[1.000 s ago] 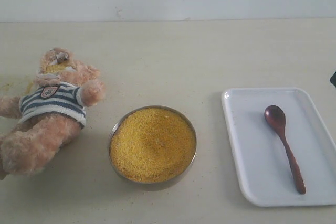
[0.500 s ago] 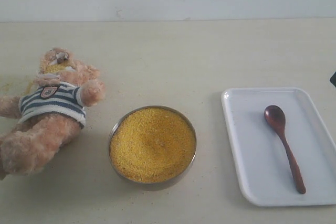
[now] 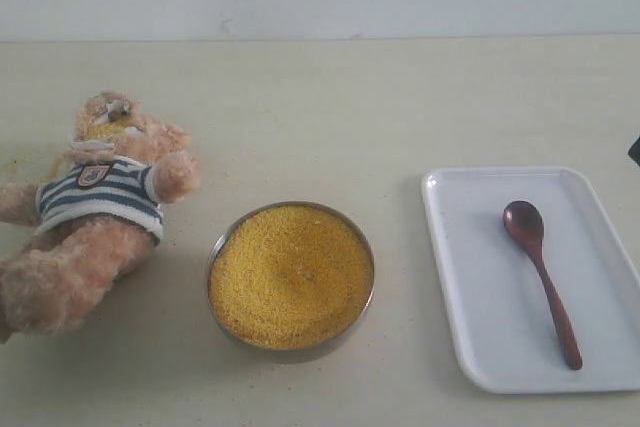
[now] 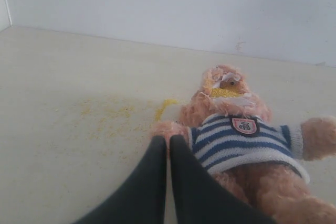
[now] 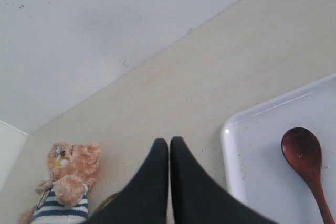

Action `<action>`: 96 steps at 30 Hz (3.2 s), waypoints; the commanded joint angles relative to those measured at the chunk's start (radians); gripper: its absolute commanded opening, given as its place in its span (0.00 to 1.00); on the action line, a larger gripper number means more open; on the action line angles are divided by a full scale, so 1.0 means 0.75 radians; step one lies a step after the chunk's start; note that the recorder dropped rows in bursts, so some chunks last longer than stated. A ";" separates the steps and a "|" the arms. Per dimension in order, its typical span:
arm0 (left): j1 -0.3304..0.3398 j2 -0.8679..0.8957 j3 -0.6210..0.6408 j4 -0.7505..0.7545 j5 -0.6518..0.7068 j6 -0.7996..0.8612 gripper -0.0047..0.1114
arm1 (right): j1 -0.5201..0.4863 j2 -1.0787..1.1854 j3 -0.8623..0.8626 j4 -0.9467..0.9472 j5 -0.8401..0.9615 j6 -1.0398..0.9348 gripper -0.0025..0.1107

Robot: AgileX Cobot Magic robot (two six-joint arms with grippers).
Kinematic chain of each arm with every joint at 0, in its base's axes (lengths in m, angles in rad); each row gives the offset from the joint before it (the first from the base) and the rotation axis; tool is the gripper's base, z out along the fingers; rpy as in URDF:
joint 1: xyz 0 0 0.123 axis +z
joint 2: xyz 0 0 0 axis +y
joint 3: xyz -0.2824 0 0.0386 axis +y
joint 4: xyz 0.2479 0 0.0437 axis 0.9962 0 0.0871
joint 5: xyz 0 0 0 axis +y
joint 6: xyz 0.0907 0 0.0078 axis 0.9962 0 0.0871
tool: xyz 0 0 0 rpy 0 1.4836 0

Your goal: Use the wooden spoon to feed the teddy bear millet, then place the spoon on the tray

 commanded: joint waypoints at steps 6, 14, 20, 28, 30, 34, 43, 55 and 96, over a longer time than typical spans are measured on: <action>-0.009 -0.004 0.004 0.007 0.004 -0.005 0.07 | 0.004 -0.004 0.004 -0.007 -0.005 0.000 0.02; -0.009 -0.004 0.004 0.007 0.004 -0.005 0.07 | 0.004 -0.004 0.004 -0.020 -0.049 -0.015 0.02; -0.009 -0.004 0.004 0.007 0.004 -0.005 0.07 | -0.008 -0.006 0.002 -0.174 -0.064 -0.193 0.02; -0.009 -0.004 0.004 0.007 0.004 -0.005 0.07 | -0.102 -0.074 0.004 -0.192 0.141 -0.689 0.02; -0.009 -0.004 0.004 0.007 0.004 -0.005 0.07 | -0.127 -0.134 0.007 -0.197 0.147 -0.805 0.02; -0.009 -0.004 0.004 0.007 0.004 -0.005 0.07 | -0.135 -0.266 0.077 -0.186 0.121 -0.824 0.02; -0.009 -0.004 0.004 0.007 0.004 -0.005 0.07 | -0.135 -0.630 0.325 -0.124 0.088 -0.810 0.02; -0.008 -0.004 0.004 0.007 0.003 -0.005 0.07 | -0.146 -0.700 0.325 -0.210 0.389 -0.733 0.02; -0.008 -0.004 0.004 0.007 0.006 0.004 0.07 | -0.291 -0.700 0.325 -0.467 0.433 -0.234 0.02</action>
